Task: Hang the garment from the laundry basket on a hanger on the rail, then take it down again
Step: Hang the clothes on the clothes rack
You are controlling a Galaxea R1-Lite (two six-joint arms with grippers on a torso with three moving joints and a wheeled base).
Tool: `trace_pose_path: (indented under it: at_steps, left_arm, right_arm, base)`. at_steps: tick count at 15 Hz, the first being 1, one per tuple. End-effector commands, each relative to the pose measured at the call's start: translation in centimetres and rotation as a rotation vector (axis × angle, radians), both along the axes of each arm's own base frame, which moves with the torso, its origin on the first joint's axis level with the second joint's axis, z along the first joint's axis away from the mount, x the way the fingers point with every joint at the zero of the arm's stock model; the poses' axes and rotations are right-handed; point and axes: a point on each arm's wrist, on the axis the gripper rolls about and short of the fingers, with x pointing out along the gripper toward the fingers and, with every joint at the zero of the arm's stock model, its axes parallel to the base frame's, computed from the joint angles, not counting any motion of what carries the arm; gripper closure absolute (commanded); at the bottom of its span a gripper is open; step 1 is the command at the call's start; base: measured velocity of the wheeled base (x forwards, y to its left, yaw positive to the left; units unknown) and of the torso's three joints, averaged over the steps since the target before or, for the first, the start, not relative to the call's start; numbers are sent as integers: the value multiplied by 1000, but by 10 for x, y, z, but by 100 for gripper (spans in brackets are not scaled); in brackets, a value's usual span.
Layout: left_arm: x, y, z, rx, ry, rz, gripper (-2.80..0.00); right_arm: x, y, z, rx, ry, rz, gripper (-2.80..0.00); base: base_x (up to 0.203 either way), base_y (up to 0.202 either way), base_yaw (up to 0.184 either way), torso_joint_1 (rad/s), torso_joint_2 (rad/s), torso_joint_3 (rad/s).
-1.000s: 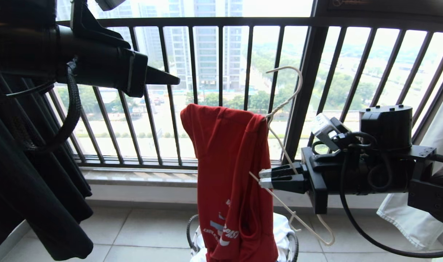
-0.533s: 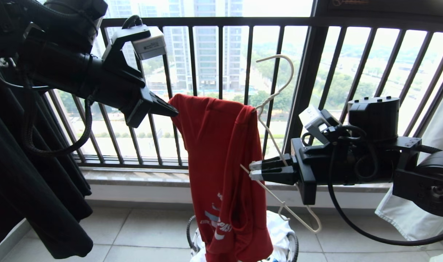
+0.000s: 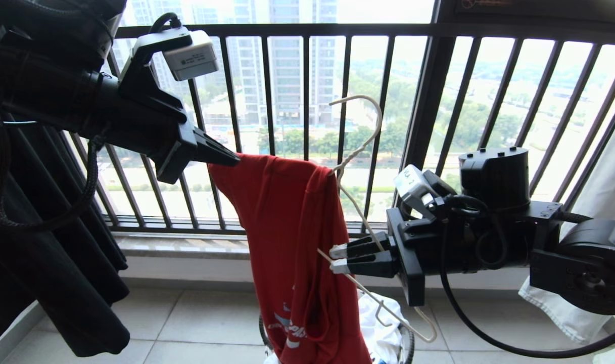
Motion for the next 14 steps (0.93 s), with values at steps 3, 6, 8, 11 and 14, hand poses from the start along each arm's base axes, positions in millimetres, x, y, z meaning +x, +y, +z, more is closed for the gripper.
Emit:
trace_pose_path:
  at_steps: [3, 6, 8, 11, 14]
  left_arm:
    - [-11, 2, 1, -2, -3, -13, 0]
    - [-12, -4, 3, -4, -11, -36, -280]
    - [-14, -6, 1, -2, -1, -45, -280]
    - [-18, -10, 1, 2, 2, -61, -280]
    - [-16, -10, 0, 7, 6, -59, -280]
  right_arm:
    - [0, 6, -5, -6, 9, 21, 0]
    - [0, 6, -6, -10, -4, 26, 0]
    - [1, 6, -6, -11, -15, 26, 0]
    - [6, 2, -11, -35, -117, 31, 0]
    - [7, -5, -9, -79, -180, 42, 0]
  base:
    - [0, 0, 0, 0, 0, 0]
    - [0, 0, 0, 0, 0, 0]
    - [0, 0, 0, 0, 0, 0]
    - [0, 0, 0, 0, 0, 0]
    - [0, 0, 0, 0, 0, 0]
